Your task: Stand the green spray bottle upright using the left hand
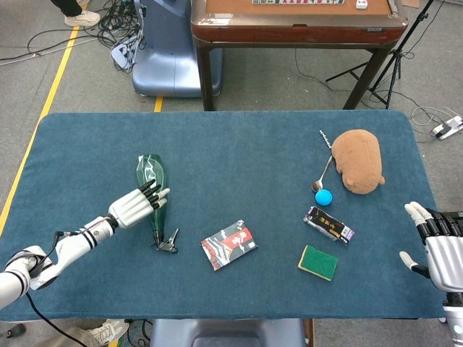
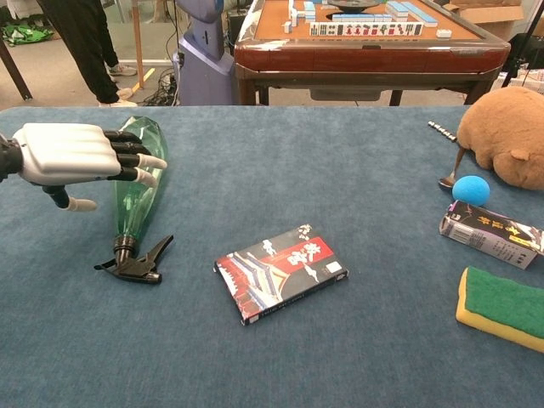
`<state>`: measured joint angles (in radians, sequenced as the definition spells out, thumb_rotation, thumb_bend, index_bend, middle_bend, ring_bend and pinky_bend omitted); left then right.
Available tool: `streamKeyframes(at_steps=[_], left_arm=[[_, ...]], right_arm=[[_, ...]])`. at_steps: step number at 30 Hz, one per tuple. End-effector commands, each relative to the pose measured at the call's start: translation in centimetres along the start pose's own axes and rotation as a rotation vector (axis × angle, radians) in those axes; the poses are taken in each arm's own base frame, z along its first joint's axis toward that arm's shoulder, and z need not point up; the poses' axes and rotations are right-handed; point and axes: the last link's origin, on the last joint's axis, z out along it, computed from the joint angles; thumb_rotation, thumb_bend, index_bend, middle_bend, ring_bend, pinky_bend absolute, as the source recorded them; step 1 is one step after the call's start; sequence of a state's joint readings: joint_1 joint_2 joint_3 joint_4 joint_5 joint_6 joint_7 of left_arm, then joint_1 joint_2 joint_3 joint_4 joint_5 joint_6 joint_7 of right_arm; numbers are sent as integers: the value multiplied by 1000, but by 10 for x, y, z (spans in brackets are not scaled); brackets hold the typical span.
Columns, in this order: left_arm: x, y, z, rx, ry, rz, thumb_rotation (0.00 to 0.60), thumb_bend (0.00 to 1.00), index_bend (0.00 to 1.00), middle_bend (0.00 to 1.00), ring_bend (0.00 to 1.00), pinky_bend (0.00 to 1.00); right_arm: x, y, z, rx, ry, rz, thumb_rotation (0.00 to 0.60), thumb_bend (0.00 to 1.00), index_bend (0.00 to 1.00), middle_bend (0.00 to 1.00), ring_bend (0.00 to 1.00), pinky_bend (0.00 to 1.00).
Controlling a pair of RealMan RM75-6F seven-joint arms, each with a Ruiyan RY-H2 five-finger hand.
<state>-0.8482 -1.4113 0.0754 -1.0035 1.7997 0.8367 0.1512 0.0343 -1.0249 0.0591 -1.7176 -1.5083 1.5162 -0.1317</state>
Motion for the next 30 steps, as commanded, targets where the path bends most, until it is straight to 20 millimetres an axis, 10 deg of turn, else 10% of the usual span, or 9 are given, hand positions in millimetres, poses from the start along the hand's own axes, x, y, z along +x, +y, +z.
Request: streamKeyframes(at_steps=[1, 30], left_arm=[[-4, -1, -1, 5, -16, 7, 600, 360, 187, 0, 0, 0], [-28, 6, -38, 19, -35, 7, 600, 361, 198, 0, 0, 0]], right_arm=[[0, 0, 0, 0, -1, -1, 600, 150, 118, 160, 117, 162], [1, -3, 0, 10, -4, 5, 600, 150, 119, 160, 117, 162]])
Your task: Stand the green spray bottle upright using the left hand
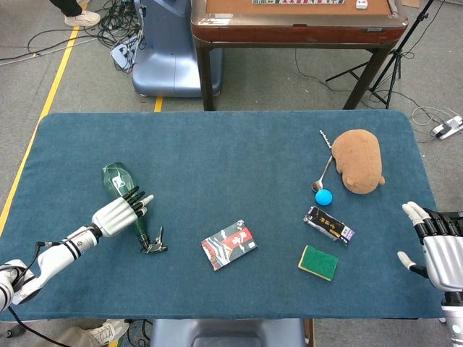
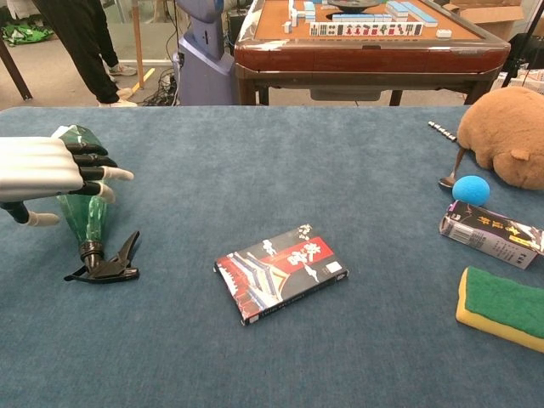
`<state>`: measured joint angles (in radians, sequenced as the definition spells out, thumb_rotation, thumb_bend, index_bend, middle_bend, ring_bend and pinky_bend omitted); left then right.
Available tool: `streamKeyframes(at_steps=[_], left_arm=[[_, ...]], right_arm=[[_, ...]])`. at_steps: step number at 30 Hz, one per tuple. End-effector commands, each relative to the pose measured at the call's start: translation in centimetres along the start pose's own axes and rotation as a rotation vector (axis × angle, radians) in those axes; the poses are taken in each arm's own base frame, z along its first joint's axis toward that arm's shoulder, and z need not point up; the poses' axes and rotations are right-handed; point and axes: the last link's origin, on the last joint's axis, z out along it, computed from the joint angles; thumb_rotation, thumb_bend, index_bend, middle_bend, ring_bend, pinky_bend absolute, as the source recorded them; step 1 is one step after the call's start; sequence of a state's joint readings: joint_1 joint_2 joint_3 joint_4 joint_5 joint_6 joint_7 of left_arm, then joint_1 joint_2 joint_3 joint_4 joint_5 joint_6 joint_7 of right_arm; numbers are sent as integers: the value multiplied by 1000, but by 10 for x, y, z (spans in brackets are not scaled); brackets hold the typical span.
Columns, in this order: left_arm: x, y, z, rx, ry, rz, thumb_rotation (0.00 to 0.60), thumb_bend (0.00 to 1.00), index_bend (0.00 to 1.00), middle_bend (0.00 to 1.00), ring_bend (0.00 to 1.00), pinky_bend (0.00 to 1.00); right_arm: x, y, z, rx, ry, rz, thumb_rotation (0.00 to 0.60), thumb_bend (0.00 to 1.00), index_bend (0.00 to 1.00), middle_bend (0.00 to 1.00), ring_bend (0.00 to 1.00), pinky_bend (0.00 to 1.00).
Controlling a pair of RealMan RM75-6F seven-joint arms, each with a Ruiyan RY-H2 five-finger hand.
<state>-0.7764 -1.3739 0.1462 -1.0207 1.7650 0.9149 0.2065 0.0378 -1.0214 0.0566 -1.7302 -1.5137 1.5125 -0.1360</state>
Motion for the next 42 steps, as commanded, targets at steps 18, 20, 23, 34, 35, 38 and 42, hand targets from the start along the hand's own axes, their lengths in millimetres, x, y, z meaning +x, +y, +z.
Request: streamKeyframes(at_steps=[18, 20, 23, 34, 35, 38, 42], left_arm=[[0, 9, 4, 0, 81, -66, 600, 361, 457, 0, 0, 0], [7, 8, 4, 2, 113, -97, 600, 361, 472, 0, 0, 0], [22, 7, 4, 7, 166, -165, 600, 361, 492, 0, 0, 0], [82, -4, 8, 51, 297, -639, 600, 361, 483, 0, 0, 0], [85, -5, 9, 52, 297, -673, 600, 361, 481, 0, 0, 0], [99, -6, 12, 55, 302, -866, 600, 361, 476, 0, 0, 0], [113, -8, 17, 43, 287, -1028, 600, 361, 473, 0, 0, 0]], right_arm=[[1, 1, -2, 1, 6, 8, 600, 149, 149, 160, 117, 162], [1, 1, -2, 2, 8, 9, 600, 150, 151, 160, 117, 162], [0, 1, -2, 4, 8, 12, 600, 150, 156, 160, 117, 162], [0, 4, -5, -6, 11, 15, 600, 149, 156, 160, 117, 162], [1, 4, -6, -6, 12, 15, 600, 149, 156, 160, 117, 162], [2, 4, -7, -5, 20, 15, 600, 149, 156, 160, 117, 162], [2, 5, -7, -7, 19, 13, 600, 150, 156, 160, 117, 162]])
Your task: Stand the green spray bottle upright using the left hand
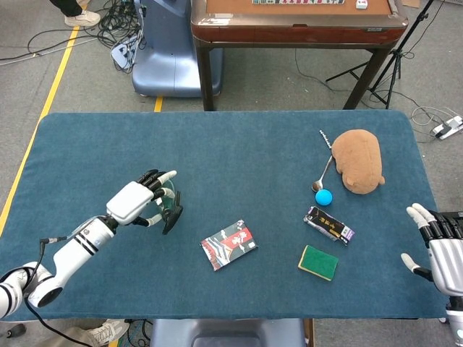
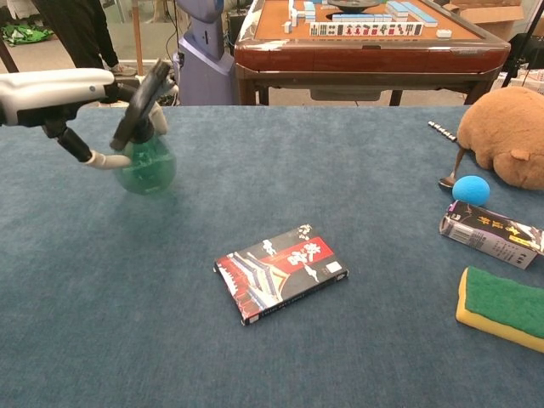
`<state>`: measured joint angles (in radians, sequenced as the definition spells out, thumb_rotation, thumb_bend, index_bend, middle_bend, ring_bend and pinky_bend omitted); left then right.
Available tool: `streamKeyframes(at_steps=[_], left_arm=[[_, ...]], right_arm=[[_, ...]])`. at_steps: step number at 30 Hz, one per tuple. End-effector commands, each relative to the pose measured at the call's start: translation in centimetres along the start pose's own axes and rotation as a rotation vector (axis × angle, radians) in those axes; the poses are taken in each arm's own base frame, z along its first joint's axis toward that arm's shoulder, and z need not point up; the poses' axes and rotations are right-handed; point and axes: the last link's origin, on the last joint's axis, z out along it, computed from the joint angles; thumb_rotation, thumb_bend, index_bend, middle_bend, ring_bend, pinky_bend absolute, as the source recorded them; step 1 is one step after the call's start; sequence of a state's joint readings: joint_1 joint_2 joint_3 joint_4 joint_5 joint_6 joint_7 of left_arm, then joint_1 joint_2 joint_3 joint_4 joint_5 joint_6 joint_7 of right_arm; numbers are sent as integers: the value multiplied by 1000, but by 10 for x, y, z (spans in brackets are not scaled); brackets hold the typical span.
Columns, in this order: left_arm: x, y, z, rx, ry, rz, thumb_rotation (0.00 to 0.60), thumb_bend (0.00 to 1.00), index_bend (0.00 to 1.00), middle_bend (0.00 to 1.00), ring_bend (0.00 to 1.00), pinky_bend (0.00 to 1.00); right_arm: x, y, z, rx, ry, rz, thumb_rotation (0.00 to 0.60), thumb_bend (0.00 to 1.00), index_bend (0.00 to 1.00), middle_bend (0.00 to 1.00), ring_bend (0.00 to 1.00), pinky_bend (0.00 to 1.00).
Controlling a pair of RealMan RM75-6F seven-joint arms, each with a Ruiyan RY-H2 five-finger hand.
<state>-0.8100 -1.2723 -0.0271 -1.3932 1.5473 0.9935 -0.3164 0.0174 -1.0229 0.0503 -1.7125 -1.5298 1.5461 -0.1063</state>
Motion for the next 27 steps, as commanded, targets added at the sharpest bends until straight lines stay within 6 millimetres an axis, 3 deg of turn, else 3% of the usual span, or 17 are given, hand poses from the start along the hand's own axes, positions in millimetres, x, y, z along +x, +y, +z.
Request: streamKeyframes(at_steps=[1, 12, 20, 27], left_arm=[[14, 9, 11, 30, -6, -198, 600, 361, 472, 0, 0, 0], [17, 15, 24, 155, -48, -544, 600, 361, 461, 0, 0, 0], [21, 10, 32, 215, -22, -645, 600, 361, 446, 0, 0, 0], [25, -6, 29, 264, -6, -686, 600, 361, 412, 0, 0, 0]], right_arm=[[0, 0, 0, -1, 0, 2, 600, 150, 156, 160, 117, 162], [-1, 3, -2, -12, 5, -1, 600, 150, 156, 160, 117, 162], [0, 4, -3, -12, 7, 1, 600, 150, 156, 160, 117, 162], [1, 5, -4, -16, 9, 1, 600, 150, 158, 160, 117, 162]])
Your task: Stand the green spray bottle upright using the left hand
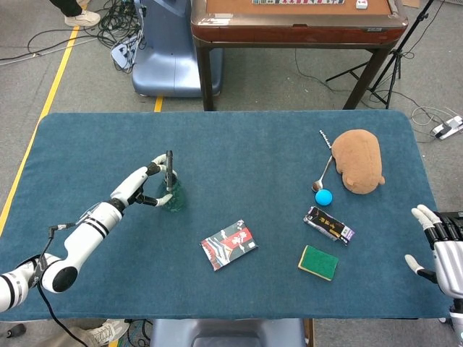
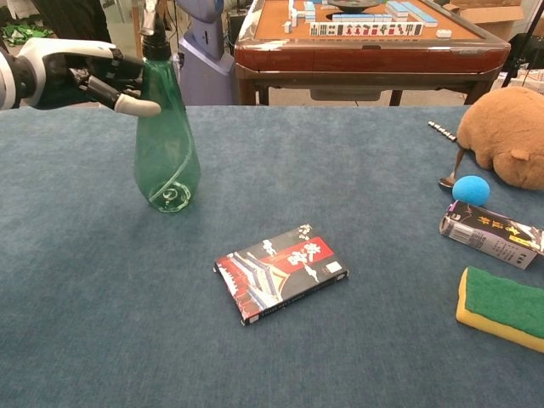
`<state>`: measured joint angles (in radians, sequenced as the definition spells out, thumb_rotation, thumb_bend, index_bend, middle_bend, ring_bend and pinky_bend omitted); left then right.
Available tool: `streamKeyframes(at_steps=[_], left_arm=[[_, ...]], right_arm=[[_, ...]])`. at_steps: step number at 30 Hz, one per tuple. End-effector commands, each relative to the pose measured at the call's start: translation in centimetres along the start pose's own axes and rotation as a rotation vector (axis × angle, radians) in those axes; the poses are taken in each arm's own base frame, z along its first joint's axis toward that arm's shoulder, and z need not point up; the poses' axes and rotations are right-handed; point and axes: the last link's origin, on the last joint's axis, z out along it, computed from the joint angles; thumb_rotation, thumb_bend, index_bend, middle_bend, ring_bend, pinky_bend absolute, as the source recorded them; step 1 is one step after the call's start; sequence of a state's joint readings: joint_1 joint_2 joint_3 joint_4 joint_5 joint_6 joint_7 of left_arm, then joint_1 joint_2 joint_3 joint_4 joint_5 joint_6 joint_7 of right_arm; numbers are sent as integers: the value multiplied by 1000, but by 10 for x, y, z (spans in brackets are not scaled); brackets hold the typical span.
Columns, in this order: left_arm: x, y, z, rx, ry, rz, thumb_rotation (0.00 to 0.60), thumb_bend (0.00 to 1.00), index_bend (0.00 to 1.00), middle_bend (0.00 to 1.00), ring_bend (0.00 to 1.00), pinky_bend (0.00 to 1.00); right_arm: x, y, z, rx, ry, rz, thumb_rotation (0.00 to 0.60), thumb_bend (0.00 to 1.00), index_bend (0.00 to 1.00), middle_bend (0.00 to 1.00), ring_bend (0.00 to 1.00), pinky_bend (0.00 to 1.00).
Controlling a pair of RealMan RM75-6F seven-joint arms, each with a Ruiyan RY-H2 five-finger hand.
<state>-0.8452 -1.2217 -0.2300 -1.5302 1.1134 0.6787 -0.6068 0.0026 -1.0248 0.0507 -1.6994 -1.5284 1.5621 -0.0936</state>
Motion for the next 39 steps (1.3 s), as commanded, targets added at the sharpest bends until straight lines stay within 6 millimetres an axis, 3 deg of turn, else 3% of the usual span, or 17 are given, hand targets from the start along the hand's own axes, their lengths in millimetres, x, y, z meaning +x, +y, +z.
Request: streamKeyframes(at_steps=[1, 11, 19, 31, 39], left_arm=[[6, -6, -1, 18, 11, -20, 600, 361, 395, 0, 0, 0], [11, -16, -8, 16, 16, -7, 600, 361, 284, 0, 0, 0], [11, -16, -8, 4, 5, 2, 600, 361, 76, 0, 0, 0], [13, -20, -14, 7, 6, 17, 600, 361, 5, 0, 0, 0], [27, -36, -37, 4, 85, 62, 600, 361, 2, 0, 0, 0]], right_arm=[[0, 0, 0, 1, 1, 1, 600, 150, 160, 160, 117, 162], [1, -1, 0, 4, 4, 1, 600, 149, 163, 160, 117, 162], [1, -2, 0, 4, 7, 2, 600, 150, 163, 160, 116, 162], [1, 0, 0, 3, 9, 4, 600, 149, 163, 160, 117, 162], [1, 2, 1, -1, 5, 4, 600, 150, 165, 160, 117, 162]])
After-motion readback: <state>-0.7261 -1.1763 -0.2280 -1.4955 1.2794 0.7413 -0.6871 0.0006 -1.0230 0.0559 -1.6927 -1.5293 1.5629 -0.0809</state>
